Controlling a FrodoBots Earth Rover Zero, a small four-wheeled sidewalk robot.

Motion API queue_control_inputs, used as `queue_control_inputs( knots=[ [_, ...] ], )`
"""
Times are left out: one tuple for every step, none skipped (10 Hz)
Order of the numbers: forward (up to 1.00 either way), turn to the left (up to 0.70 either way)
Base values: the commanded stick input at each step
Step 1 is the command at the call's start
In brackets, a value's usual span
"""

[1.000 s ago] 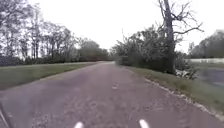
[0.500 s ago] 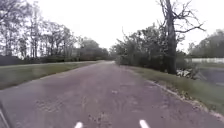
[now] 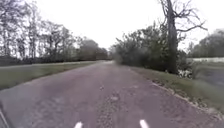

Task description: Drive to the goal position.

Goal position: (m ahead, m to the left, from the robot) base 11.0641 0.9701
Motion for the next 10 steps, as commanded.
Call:
queue_control_inputs(
  knots=[
    [0.7, 0.0],
    [0.7, 0.0],
    [0.7, 0.0],
    [0.7, 0.0],
    [0.7, 0.0],
    [0.7, 0.0],
    [0.7, 0.0],
    [0.7, 0.0],
    [0.7, 0.0],
    [0.7, 0.0]
  ],
)
